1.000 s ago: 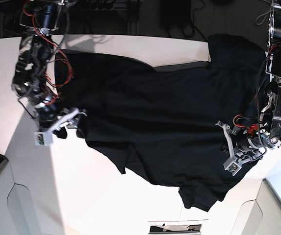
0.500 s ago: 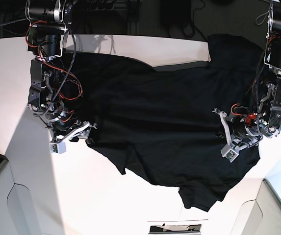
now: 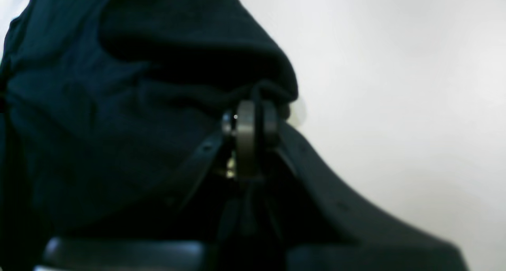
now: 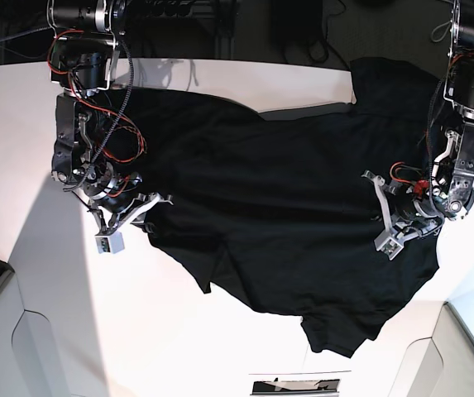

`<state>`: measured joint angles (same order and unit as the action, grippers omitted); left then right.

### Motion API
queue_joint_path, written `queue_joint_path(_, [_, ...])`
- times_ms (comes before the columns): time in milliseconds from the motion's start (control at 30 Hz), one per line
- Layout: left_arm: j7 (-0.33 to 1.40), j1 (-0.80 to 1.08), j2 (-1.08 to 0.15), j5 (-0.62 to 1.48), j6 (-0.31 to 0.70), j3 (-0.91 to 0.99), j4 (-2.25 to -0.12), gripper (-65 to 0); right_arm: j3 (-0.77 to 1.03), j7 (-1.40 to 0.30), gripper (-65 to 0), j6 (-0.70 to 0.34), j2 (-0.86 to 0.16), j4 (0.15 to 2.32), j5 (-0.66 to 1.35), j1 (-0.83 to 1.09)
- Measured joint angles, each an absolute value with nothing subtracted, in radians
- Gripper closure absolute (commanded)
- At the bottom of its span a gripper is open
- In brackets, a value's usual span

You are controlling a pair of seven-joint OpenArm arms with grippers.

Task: Layout the t-shirt on the table in an organized manner, then fold the t-shirt properly
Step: 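Grasp the shirt hem with the right gripper, then pull the hem with the right gripper to straighten the shirt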

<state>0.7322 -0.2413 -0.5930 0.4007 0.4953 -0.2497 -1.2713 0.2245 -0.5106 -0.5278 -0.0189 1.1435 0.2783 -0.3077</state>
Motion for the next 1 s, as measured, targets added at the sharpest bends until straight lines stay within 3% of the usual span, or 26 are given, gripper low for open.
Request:
queue_joint_path(400, [0.622, -0.260, -0.593, 0.458, 0.525, -0.243, -1.116, 0.0, 0.371, -0.765, 0.0, -0.558, -0.022, 1.617, 0.488, -0.254])
queue_joint_path(433, [0.618, -0.260, -0.593, 0.459, 0.525, -0.243, -1.116, 0.0, 0.371, -0.768, -7.8, -0.559, -0.025, 1.626, 0.491, -0.251])
queue_joint_path(500, [0.616, -0.260, -0.593, 0.458, 0.525, -0.243, -1.115, 0.0, 0.373, -0.763, -35.0, -0.545, -0.030, 1.626, 0.472, -0.246])
queue_joint_path(533, [0.616, -0.260, -0.593, 0.455, 0.524, -0.243, -1.115, 0.0, 0.376, -0.759, -45.4, -0.543, -0.033, 1.626, 0.454, -0.244])
queue_joint_path(567, [0.616, -0.260, -0.593, 0.453, 0.524, -0.243, -1.113, 0.0, 0.380, -0.753, -45.9, -0.542, -0.036, 1.625, 0.447, -0.244])
queue_joint_path(867, [0.620, -0.260, -0.593, 0.445, 0.522, -0.243, -1.112, 0.0, 0.379, -0.745, -42.5, -0.519, -0.056, 1.624, 0.426, -0.244])
queue_joint_path(900, [0.624, -0.260, -0.593, 0.444, 0.522, -0.243, -1.112, 0.0, 0.379, -0.745, -38.0, -0.519, -0.056, 1.624, 0.425, -0.244])
queue_joint_path(933, [0.624, -0.260, -0.593, 0.442, 0.521, -0.243, -1.112, 0.0, 0.380, -0.745, -28.8, -0.519, -0.056, 1.623, 0.421, -0.244])
queue_joint_path(1000, [0.624, -0.260, -0.593, 0.443, 0.522, -0.243, -1.113, 0.0, 0.379, -0.737, -1.3, -0.516, -0.056, 1.611, 0.392, -0.244])
